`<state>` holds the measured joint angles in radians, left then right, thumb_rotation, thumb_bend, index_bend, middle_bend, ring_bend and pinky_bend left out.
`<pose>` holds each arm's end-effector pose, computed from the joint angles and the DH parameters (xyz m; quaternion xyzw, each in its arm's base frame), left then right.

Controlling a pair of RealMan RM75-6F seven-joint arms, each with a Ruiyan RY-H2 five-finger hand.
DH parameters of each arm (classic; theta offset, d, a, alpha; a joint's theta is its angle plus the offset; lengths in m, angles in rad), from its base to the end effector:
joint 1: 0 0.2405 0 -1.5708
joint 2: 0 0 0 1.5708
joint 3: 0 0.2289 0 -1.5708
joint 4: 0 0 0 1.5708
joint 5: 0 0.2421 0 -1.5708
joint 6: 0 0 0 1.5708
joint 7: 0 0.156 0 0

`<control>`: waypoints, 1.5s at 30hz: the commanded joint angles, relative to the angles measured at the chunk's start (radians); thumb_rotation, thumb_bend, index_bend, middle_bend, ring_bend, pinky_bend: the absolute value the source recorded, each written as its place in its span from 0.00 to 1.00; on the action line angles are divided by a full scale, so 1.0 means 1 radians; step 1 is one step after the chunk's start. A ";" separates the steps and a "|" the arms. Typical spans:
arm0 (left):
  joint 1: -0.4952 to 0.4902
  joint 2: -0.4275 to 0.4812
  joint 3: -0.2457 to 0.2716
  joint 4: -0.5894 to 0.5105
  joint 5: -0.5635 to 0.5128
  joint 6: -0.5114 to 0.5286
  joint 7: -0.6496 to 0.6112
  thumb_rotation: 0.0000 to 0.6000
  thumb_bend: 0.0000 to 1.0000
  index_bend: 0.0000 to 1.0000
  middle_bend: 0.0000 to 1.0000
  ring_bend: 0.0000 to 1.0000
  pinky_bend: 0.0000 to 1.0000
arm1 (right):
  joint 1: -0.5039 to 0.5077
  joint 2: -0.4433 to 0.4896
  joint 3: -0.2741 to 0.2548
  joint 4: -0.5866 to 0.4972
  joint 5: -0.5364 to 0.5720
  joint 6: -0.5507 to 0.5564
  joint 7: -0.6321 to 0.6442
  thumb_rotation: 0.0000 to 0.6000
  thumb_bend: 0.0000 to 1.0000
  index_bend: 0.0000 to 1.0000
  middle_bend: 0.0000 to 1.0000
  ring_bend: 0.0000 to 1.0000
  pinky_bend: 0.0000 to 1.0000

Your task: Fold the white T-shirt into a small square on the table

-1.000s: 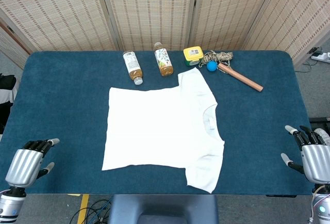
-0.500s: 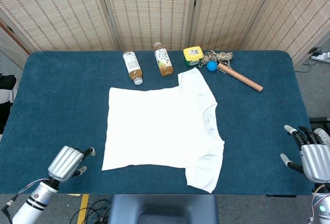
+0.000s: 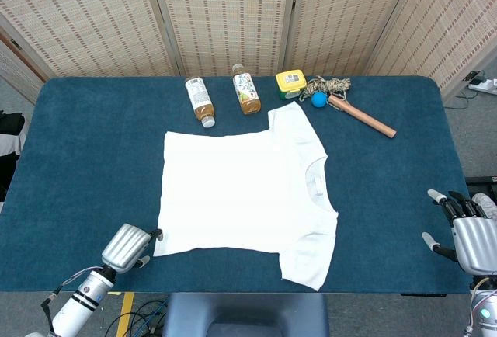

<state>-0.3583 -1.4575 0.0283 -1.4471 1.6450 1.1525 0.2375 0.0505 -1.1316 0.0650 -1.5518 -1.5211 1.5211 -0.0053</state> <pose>-0.2241 0.2265 -0.0369 -0.7885 -0.3105 -0.3410 0.4070 -0.3110 -0.1874 0.1268 0.5920 -0.3626 0.3831 0.6094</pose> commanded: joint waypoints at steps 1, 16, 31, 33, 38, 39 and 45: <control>-0.004 -0.014 -0.002 0.003 -0.009 -0.002 0.010 1.00 0.17 0.47 0.97 0.88 0.95 | 0.001 -0.001 0.000 0.003 -0.001 0.000 0.003 1.00 0.20 0.16 0.33 0.20 0.24; -0.024 -0.086 -0.003 0.054 -0.057 -0.025 0.054 1.00 0.17 0.49 0.97 0.88 0.95 | -0.004 0.000 0.000 0.013 0.009 -0.001 0.011 1.00 0.20 0.16 0.33 0.20 0.24; -0.044 -0.105 -0.001 0.052 -0.074 -0.031 0.075 1.00 0.17 0.49 0.97 0.88 0.95 | -0.007 -0.001 -0.003 0.016 0.019 -0.010 0.014 1.00 0.20 0.16 0.33 0.20 0.24; -0.048 -0.110 -0.005 0.057 -0.074 -0.027 0.074 1.00 0.17 0.49 0.97 0.88 0.95 | -0.007 0.000 -0.003 0.017 0.020 -0.010 0.015 1.00 0.20 0.16 0.33 0.20 0.24; -0.059 -0.120 -0.014 0.069 -0.077 -0.029 0.069 1.00 0.17 0.50 0.97 0.88 0.95 | -0.009 -0.002 -0.003 0.019 0.022 -0.010 0.017 1.00 0.20 0.16 0.33 0.20 0.24; -0.064 -0.123 -0.017 0.071 -0.075 -0.029 0.066 1.00 0.17 0.50 0.97 0.88 0.95 | -0.011 -0.002 -0.003 0.020 0.024 -0.010 0.019 1.00 0.20 0.16 0.33 0.20 0.24; -0.080 -0.127 -0.015 0.078 -0.071 -0.035 0.058 1.00 0.27 0.51 0.97 0.88 0.95 | -0.014 -0.003 -0.003 0.022 0.026 -0.008 0.023 1.00 0.20 0.16 0.33 0.20 0.24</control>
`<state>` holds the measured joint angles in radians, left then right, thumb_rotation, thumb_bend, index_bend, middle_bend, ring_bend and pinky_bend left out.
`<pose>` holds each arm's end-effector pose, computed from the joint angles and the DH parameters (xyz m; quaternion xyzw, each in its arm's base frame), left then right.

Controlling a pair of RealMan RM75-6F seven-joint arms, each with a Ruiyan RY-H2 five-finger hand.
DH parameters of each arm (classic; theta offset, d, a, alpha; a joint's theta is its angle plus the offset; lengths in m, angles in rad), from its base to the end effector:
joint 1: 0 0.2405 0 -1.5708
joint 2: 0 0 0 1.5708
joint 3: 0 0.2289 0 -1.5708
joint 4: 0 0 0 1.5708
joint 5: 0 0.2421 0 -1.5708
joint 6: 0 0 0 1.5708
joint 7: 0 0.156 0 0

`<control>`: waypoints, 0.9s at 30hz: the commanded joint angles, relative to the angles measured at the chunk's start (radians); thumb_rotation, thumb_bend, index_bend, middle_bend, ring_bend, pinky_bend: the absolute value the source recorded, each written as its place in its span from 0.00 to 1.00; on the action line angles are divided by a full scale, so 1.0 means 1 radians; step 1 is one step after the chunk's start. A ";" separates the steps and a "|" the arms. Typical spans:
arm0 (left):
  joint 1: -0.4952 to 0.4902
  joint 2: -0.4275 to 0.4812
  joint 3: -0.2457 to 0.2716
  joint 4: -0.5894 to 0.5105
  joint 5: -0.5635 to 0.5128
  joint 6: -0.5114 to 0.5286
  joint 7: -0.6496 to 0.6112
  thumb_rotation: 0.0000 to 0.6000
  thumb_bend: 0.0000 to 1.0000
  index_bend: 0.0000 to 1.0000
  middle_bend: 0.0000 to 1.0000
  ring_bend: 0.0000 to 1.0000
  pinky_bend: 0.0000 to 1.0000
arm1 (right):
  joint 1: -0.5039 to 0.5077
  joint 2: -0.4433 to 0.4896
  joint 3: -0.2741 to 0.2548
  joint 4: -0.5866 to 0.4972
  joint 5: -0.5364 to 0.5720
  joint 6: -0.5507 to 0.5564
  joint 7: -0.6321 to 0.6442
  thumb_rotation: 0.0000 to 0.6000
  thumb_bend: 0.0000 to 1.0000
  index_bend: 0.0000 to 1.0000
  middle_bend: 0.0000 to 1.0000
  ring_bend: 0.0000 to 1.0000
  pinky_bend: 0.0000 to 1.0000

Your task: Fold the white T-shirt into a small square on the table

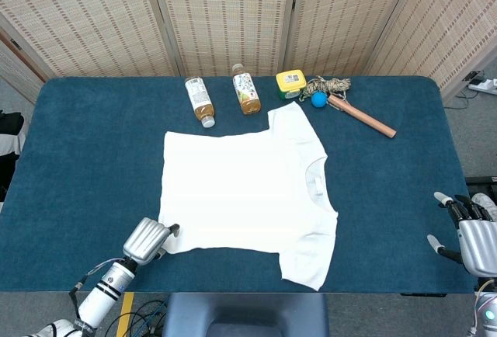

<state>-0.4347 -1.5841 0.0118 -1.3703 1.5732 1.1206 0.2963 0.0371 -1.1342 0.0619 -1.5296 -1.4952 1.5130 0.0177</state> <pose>-0.2020 0.2447 -0.0688 -0.7939 -0.2984 -0.3440 0.4030 -0.3225 -0.1826 0.1289 0.5822 -0.3761 0.3725 0.6171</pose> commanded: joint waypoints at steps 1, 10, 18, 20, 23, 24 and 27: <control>-0.006 0.000 0.002 0.001 0.001 -0.006 0.000 1.00 0.28 0.51 0.97 0.88 0.95 | 0.000 0.000 -0.001 0.000 0.000 -0.001 0.000 1.00 0.20 0.16 0.33 0.20 0.24; -0.018 -0.001 0.007 0.001 -0.001 -0.009 -0.001 1.00 0.43 0.55 0.97 0.88 0.95 | 0.000 0.005 -0.003 -0.006 0.002 -0.010 0.006 1.00 0.20 0.16 0.33 0.20 0.24; -0.016 -0.006 0.005 0.010 -0.005 0.011 0.002 1.00 0.48 0.61 0.97 0.88 0.95 | 0.011 0.012 -0.006 -0.012 -0.028 -0.011 0.017 1.00 0.20 0.16 0.33 0.20 0.24; -0.014 -0.008 0.006 0.013 -0.003 0.022 0.004 1.00 0.48 0.62 0.97 0.88 0.95 | 0.015 0.012 -0.008 -0.011 -0.047 -0.004 0.023 1.00 0.20 0.16 0.33 0.20 0.24; -0.009 -0.012 0.009 0.020 0.002 0.037 0.013 1.00 0.48 0.63 0.97 0.88 0.95 | 0.021 0.002 -0.009 0.003 -0.090 0.024 0.036 1.00 0.21 0.16 0.34 0.20 0.24; -0.007 -0.013 0.010 0.024 0.006 0.045 0.023 1.00 0.48 0.63 0.97 0.88 0.95 | 0.022 -0.005 -0.009 0.011 -0.105 0.036 0.041 1.00 0.22 0.16 0.34 0.20 0.24; 0.003 -0.022 0.015 0.043 0.024 0.077 0.087 1.00 0.48 0.63 0.97 0.88 0.95 | 0.029 -0.040 -0.019 0.054 -0.173 0.077 0.053 1.00 0.27 0.16 0.40 0.24 0.25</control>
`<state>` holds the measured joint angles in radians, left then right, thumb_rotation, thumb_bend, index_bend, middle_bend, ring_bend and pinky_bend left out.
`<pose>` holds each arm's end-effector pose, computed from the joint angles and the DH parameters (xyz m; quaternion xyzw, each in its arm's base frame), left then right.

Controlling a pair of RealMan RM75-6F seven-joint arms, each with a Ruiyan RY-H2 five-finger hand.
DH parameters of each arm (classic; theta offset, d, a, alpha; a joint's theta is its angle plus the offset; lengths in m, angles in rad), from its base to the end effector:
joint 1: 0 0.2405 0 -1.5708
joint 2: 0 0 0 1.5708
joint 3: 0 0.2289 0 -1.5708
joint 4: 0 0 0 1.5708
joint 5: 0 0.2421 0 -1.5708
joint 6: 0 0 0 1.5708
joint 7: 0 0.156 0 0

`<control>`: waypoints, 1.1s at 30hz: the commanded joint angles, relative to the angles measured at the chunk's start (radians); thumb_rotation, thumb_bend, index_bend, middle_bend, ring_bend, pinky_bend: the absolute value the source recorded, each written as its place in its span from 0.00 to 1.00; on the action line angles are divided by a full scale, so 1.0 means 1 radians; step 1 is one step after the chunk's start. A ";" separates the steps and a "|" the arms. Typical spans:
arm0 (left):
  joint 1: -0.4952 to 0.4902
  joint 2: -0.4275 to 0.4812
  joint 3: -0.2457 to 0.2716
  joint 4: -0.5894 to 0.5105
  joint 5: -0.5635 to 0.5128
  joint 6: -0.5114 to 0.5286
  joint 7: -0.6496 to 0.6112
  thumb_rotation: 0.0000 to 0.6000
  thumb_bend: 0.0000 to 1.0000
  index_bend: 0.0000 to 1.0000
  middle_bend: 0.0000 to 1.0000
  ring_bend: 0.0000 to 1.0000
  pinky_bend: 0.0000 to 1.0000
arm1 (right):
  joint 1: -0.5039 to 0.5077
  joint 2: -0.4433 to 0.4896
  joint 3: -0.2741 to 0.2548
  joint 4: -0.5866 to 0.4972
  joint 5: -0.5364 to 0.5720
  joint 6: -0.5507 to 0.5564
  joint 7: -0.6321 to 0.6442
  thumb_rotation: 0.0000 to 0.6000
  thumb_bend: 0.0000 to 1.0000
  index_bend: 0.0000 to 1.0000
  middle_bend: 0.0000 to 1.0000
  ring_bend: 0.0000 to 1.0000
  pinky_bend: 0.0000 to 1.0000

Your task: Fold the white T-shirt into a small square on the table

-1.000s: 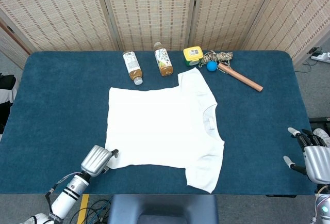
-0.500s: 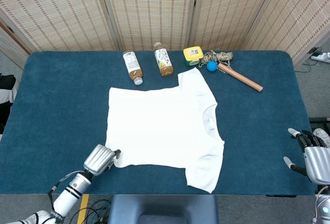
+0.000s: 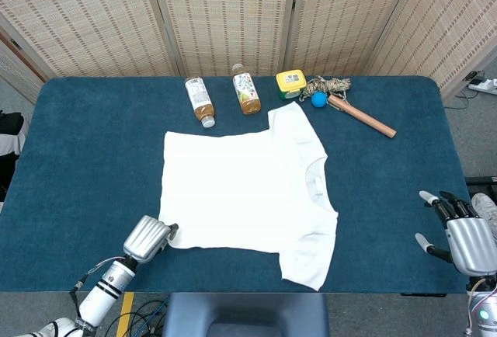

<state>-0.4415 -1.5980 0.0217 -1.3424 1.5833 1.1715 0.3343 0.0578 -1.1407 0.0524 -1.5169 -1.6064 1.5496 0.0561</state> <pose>-0.2013 0.2469 -0.0658 -0.7941 -0.2664 -0.3490 0.4202 -0.3035 -0.1864 0.1239 0.6099 -0.3492 0.4141 0.5785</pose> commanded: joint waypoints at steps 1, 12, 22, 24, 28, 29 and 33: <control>0.014 -0.009 0.008 0.011 0.010 0.028 0.064 1.00 0.48 0.63 0.97 0.88 0.95 | 0.014 -0.047 -0.018 0.063 -0.091 0.048 0.014 1.00 0.28 0.16 0.42 0.27 0.27; 0.026 0.010 0.012 -0.063 -0.016 0.021 0.121 1.00 0.48 0.63 0.97 0.88 0.95 | 0.128 -0.094 -0.092 0.099 -0.230 -0.104 -0.035 1.00 0.29 0.17 0.63 0.64 0.71; 0.031 0.009 0.013 -0.083 -0.036 0.013 0.122 1.00 0.48 0.63 0.97 0.88 0.95 | 0.253 -0.151 -0.138 0.067 -0.205 -0.389 -0.090 1.00 0.20 0.34 0.88 0.92 0.98; 0.031 0.006 0.011 -0.083 -0.039 0.011 0.118 1.00 0.48 0.63 0.97 0.88 0.95 | 0.270 -0.176 -0.141 0.088 -0.197 -0.416 -0.084 1.00 0.20 0.37 0.89 0.93 0.99; 0.031 0.000 0.008 -0.083 -0.042 0.014 0.113 1.00 0.48 0.63 0.97 0.88 0.95 | 0.293 -0.219 -0.144 0.132 -0.199 -0.435 -0.080 1.00 0.20 0.41 0.90 0.93 1.00; 0.032 -0.001 0.007 -0.082 -0.042 0.015 0.111 1.00 0.48 0.63 0.97 0.88 0.95 | 0.297 -0.230 -0.144 0.145 -0.200 -0.434 -0.078 1.00 0.20 0.42 0.90 0.94 1.00; 0.032 -0.002 0.007 -0.081 -0.045 0.014 0.107 1.00 0.48 0.63 0.97 0.88 0.95 | 0.307 -0.259 -0.144 0.189 -0.194 -0.428 -0.073 1.00 0.20 0.44 0.90 0.94 1.00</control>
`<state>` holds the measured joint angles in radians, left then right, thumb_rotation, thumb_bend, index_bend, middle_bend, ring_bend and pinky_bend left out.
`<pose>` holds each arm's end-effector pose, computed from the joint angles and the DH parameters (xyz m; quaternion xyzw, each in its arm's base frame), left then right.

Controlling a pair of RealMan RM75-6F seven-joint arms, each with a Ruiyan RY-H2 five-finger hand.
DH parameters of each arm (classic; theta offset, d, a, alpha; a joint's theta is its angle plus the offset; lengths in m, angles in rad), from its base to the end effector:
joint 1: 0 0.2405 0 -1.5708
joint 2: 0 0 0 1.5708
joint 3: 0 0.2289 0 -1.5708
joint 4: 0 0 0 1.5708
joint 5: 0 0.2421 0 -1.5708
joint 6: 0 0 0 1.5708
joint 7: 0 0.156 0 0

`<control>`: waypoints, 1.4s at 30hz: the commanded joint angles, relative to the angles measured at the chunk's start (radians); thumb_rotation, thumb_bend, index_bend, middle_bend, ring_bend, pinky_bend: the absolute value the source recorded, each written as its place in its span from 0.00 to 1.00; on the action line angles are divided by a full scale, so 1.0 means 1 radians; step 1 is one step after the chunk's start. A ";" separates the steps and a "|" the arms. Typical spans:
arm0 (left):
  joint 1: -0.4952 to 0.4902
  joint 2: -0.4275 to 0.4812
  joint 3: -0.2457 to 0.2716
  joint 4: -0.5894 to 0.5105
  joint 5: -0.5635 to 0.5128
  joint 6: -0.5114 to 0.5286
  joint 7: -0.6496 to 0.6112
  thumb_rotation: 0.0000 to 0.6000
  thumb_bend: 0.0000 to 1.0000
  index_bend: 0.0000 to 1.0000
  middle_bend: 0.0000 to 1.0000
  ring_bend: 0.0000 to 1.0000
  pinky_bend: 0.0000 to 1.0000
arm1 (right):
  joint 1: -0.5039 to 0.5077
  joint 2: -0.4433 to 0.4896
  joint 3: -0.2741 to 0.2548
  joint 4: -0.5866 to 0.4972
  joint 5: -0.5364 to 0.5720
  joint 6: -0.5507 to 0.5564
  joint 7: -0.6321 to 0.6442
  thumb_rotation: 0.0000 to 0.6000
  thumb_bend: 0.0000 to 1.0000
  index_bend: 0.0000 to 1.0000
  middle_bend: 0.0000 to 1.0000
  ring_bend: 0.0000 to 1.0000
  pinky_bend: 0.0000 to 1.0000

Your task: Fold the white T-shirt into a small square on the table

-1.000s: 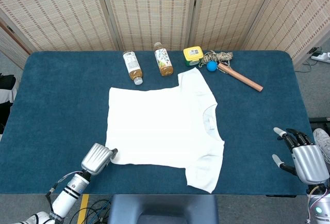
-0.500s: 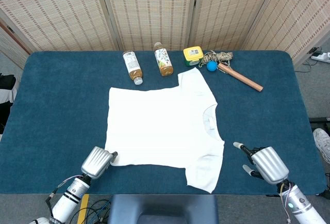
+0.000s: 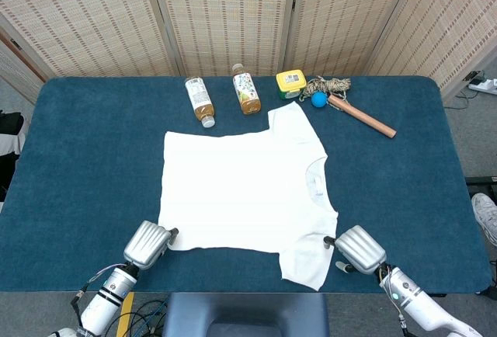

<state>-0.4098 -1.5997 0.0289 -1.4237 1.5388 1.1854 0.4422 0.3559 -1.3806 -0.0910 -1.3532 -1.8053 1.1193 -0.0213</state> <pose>-0.1924 0.2317 -0.0683 -0.7893 -0.2742 -0.3388 0.4324 -0.2623 -0.2125 -0.0248 0.8243 -0.3167 0.3121 0.3504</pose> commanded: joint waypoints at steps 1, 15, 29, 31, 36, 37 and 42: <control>0.000 -0.001 -0.001 0.000 -0.002 -0.001 -0.001 1.00 0.48 0.63 0.97 0.88 0.95 | 0.011 -0.025 0.000 0.037 0.007 0.005 0.007 1.00 0.20 0.44 0.90 0.94 1.00; -0.001 -0.012 -0.009 0.007 -0.002 0.010 -0.028 1.00 0.48 0.62 0.97 0.88 0.95 | 0.034 -0.084 -0.009 0.139 0.032 0.014 0.029 1.00 0.20 0.46 0.90 0.94 1.00; 0.003 -0.013 -0.005 0.019 -0.004 0.015 -0.046 1.00 0.48 0.61 0.97 0.88 0.95 | 0.063 -0.122 -0.018 0.176 0.037 0.014 0.034 1.00 0.22 0.46 0.90 0.94 1.00; 0.004 -0.012 -0.006 0.020 -0.004 0.015 -0.046 1.00 0.48 0.61 0.97 0.88 0.95 | 0.067 -0.128 -0.019 0.182 0.037 0.016 0.036 1.00 0.24 0.46 0.90 0.94 1.00; 0.003 -0.012 -0.007 0.020 -0.008 0.013 -0.045 1.00 0.48 0.61 0.97 0.88 0.95 | 0.076 -0.144 -0.019 0.197 0.035 0.025 0.043 1.00 0.25 0.46 0.90 0.94 1.00; 0.004 -0.011 -0.007 0.019 -0.008 0.014 -0.045 1.00 0.48 0.61 0.97 0.88 0.95 | 0.077 -0.147 -0.020 0.199 0.033 0.032 0.047 1.00 0.26 0.46 0.90 0.94 1.00; 0.004 -0.010 -0.007 0.019 -0.009 0.014 -0.045 1.00 0.48 0.61 0.97 0.88 0.95 | 0.082 -0.155 -0.025 0.205 0.025 0.049 0.053 1.00 0.29 0.47 0.90 0.94 1.00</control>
<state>-0.4060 -1.6094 0.0222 -1.4049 1.5301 1.1993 0.3974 0.4373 -1.5353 -0.1151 -1.1484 -1.7796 1.1682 0.0315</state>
